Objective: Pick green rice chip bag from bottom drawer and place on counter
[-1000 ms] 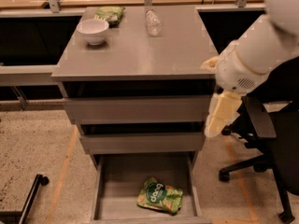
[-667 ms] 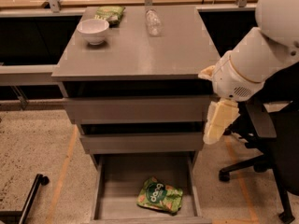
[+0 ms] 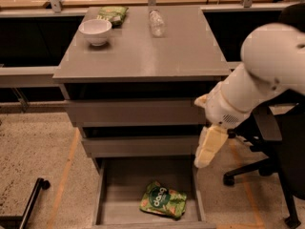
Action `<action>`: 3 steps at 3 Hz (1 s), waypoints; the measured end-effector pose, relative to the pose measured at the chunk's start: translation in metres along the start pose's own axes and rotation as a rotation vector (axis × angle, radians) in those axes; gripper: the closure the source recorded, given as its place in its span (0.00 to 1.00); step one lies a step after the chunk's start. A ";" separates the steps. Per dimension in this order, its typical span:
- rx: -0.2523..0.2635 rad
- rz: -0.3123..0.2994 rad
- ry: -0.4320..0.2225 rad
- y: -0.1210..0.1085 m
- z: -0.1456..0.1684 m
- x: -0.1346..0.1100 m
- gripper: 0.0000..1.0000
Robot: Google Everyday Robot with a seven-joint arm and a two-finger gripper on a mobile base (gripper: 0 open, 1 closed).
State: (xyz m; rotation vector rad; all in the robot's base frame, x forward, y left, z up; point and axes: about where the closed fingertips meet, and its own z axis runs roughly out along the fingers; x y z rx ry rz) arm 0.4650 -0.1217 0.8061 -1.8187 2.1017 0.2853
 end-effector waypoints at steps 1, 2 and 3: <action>-0.061 0.040 -0.041 0.021 0.065 0.017 0.00; -0.058 0.041 -0.041 0.021 0.069 0.018 0.00; -0.058 0.100 -0.048 0.025 0.075 0.031 0.00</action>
Offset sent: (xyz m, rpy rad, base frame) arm -0.0126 0.0105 -0.0612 0.0476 0.0589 -0.0098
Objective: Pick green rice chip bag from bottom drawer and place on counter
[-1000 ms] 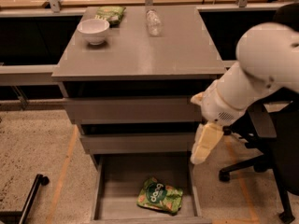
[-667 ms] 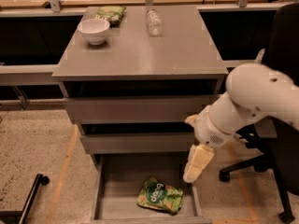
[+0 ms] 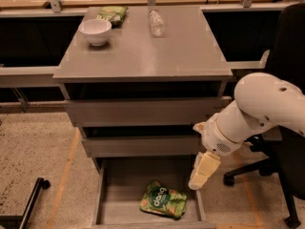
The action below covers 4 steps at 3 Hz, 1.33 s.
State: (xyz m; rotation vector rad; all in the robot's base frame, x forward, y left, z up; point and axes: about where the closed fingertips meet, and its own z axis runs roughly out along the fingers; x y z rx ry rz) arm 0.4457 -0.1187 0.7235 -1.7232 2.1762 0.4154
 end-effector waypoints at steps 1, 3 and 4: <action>-0.035 0.028 0.020 0.002 0.042 0.013 0.00; -0.106 0.138 -0.098 -0.012 0.149 0.045 0.00; -0.159 0.190 -0.066 0.002 0.173 0.058 0.00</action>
Offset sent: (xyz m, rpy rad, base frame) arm -0.0022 0.0283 -0.1786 0.1262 0.1067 0.0012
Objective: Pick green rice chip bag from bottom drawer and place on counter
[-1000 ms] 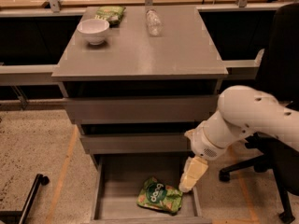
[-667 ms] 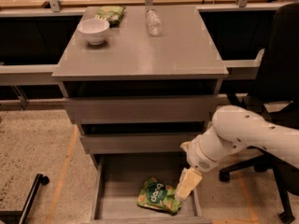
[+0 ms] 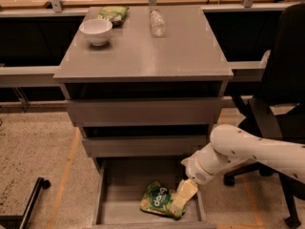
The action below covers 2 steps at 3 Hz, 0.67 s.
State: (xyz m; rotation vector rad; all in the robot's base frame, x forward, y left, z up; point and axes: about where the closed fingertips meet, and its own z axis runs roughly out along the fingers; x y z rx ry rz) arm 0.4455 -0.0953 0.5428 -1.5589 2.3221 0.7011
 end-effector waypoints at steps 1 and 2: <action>0.034 0.040 -0.025 -0.004 -0.006 0.004 0.00; 0.071 0.083 -0.070 -0.042 0.024 0.024 0.00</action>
Offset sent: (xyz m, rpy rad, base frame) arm 0.0433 -0.0285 -0.0799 0.0705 -0.0410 -0.1844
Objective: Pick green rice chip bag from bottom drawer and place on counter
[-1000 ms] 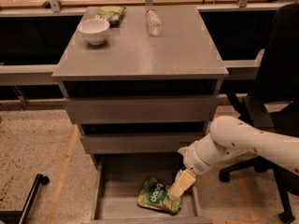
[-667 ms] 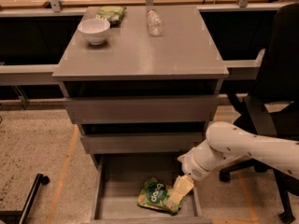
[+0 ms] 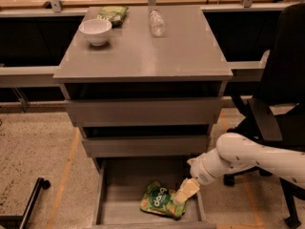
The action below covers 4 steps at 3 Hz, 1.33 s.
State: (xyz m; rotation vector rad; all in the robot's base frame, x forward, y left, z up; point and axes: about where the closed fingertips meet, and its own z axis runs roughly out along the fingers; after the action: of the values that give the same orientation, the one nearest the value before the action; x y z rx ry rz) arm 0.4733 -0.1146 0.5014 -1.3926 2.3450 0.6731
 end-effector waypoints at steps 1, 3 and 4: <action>-0.013 0.032 -0.003 -0.026 0.036 0.018 0.00; -0.061 0.098 -0.065 -0.050 0.085 0.042 0.00; -0.037 0.091 -0.033 -0.043 0.082 0.040 0.00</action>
Offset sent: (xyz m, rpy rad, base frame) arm 0.0502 -0.0186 -0.1532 0.1796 0.0932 -0.1279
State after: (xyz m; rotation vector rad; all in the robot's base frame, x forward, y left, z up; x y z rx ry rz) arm 0.4958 -0.1160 0.4026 -1.2866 2.3931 0.7625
